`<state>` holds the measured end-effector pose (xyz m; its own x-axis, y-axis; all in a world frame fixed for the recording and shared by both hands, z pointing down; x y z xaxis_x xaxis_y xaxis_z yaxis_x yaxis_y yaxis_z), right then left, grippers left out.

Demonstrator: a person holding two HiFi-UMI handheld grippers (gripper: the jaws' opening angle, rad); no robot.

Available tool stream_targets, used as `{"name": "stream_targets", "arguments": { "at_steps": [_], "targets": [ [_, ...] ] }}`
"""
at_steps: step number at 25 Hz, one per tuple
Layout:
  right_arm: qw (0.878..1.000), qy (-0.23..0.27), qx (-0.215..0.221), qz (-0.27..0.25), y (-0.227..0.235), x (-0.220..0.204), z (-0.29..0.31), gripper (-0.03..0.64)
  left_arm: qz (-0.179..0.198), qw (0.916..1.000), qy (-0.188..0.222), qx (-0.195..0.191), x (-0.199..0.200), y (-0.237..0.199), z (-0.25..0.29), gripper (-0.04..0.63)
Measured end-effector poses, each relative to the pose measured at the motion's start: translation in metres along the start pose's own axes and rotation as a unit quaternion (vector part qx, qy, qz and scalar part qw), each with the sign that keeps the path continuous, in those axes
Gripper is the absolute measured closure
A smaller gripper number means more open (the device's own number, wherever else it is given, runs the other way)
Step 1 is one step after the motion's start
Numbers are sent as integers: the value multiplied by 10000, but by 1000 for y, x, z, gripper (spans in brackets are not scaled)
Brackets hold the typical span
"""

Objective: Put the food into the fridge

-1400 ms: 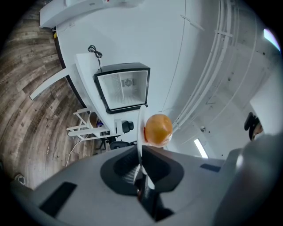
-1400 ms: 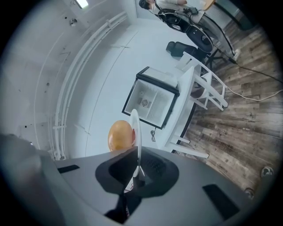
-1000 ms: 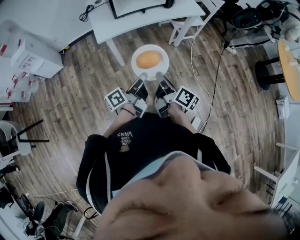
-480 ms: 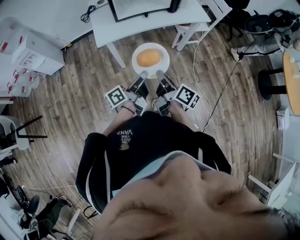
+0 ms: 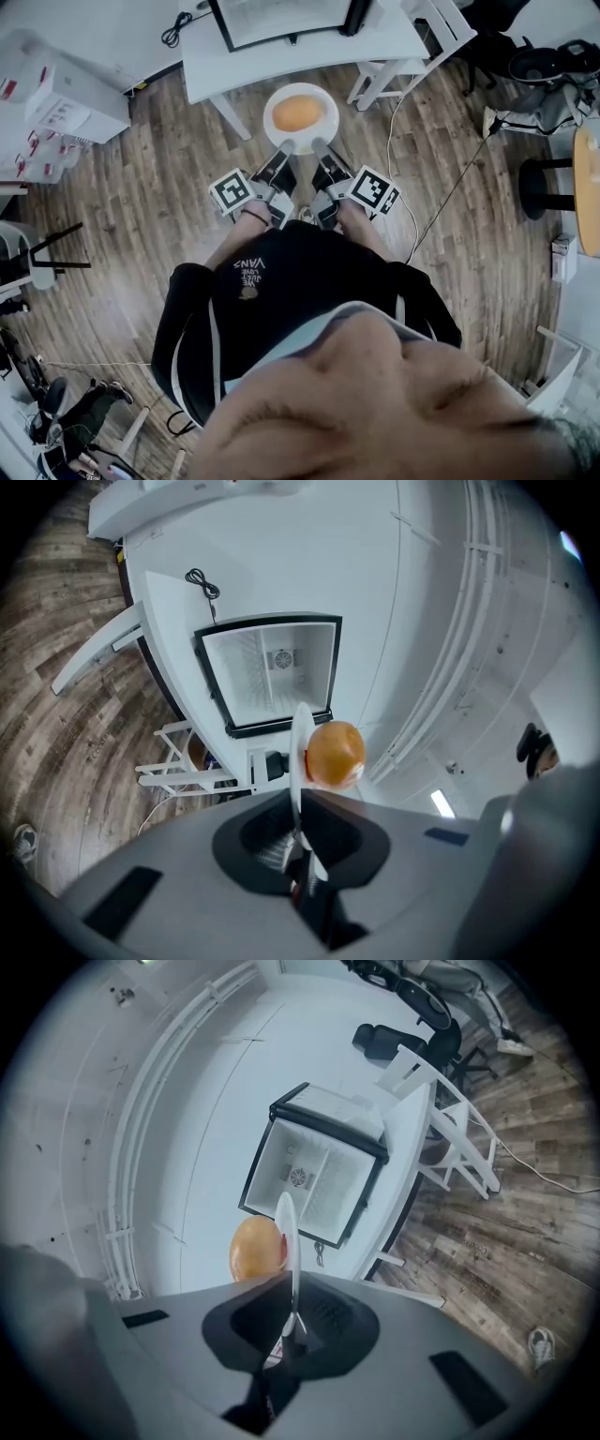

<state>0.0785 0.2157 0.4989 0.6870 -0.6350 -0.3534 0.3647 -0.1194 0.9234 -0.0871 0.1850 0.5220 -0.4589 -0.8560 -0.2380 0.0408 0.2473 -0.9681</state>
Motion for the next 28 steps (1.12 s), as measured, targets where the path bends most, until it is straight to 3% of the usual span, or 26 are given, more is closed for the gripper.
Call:
{"name": "stream_targets", "arguments": {
  "at_steps": [15,28],
  "targets": [
    [9990,-432,88,2,26,57,25,594,-51,9991,388,177,21,-17,47,569],
    [9991,-399,-43,97,31,80,71,594,-172,9993,254,227,71,-34,61,569]
  ]
}}
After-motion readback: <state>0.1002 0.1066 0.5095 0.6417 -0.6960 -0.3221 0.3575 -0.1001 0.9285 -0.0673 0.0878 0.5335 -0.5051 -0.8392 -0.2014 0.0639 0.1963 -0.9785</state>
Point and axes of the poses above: the fingertips, and each gripper's own axes: z forward along the fingers, y to its right, x out of its top, the point moved 8 cm from there along -z, backward along the fingers, and after that the axes turned 10 degrees about -y, right-handed, at the moved point
